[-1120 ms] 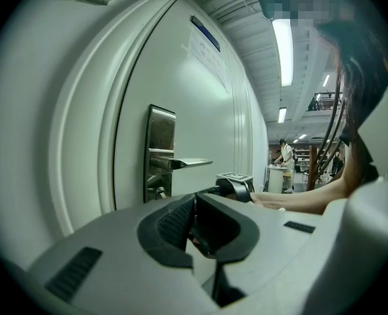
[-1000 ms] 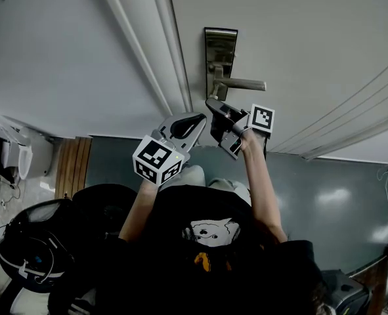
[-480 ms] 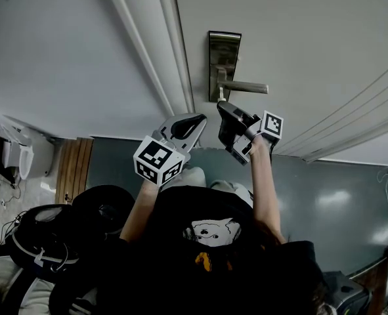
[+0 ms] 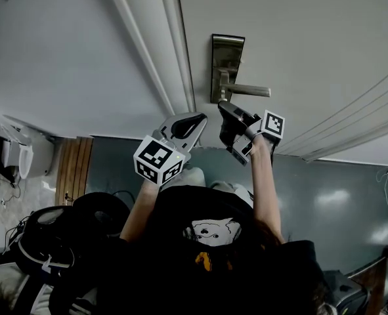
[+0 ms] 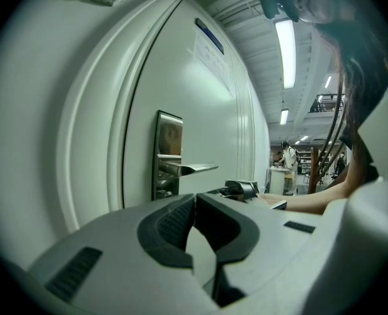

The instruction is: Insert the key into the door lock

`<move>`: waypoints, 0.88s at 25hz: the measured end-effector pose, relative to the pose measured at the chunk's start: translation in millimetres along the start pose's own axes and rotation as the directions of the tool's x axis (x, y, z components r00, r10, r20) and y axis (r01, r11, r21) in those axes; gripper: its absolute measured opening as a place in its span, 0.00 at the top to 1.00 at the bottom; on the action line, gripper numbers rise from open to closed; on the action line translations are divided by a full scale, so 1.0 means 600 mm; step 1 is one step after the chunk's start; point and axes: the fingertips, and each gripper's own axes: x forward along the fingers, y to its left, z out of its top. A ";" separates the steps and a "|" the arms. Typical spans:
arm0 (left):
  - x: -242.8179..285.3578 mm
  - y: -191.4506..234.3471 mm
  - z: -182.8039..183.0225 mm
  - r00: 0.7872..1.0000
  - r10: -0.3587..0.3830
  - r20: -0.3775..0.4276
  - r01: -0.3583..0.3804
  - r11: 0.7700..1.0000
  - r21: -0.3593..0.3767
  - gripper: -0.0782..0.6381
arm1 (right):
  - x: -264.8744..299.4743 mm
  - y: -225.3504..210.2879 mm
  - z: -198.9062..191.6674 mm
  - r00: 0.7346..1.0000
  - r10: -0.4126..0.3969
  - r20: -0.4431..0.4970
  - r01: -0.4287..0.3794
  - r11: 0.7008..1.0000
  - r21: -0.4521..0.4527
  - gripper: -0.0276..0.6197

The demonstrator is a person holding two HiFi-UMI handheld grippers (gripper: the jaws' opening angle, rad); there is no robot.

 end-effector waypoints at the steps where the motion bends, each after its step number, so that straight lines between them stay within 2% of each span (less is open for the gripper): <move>1: -0.001 0.001 0.001 1.000 0.000 0.000 0.000 1.000 -0.001 0.87 | 0.000 0.002 0.000 1.000 -0.001 -0.001 0.001 1.000 0.003 0.92; 4: -0.001 0.004 0.002 1.000 -0.002 -0.003 0.002 1.000 0.000 0.87 | 0.009 0.008 0.010 0.999 -0.001 0.040 0.000 0.999 0.037 0.92; 7: -0.002 -0.001 0.002 1.000 -0.010 -0.004 0.010 1.000 0.000 0.87 | 0.020 0.014 0.018 0.998 0.001 0.068 -0.003 0.999 0.035 0.92; 11: 0.010 0.014 0.000 1.000 -0.009 -0.012 0.009 1.000 -0.005 0.87 | 0.021 0.005 0.029 0.996 0.043 0.082 -0.048 0.997 0.063 0.91; 15: 0.015 0.022 0.000 1.000 -0.004 -0.018 0.004 1.000 -0.014 0.87 | 0.022 0.003 0.031 0.996 0.029 0.081 -0.031 0.999 0.026 0.91; 19: 0.009 0.010 0.006 1.000 -0.007 -0.024 0.006 1.000 -0.014 0.87 | 0.017 0.016 0.023 0.992 0.039 0.117 -0.040 0.999 0.014 0.91; 22: 0.006 0.000 0.008 0.999 -0.011 -0.032 0.010 1.000 -0.017 0.87 | 0.010 0.022 0.021 0.991 0.017 0.136 -0.016 1.000 -0.009 0.91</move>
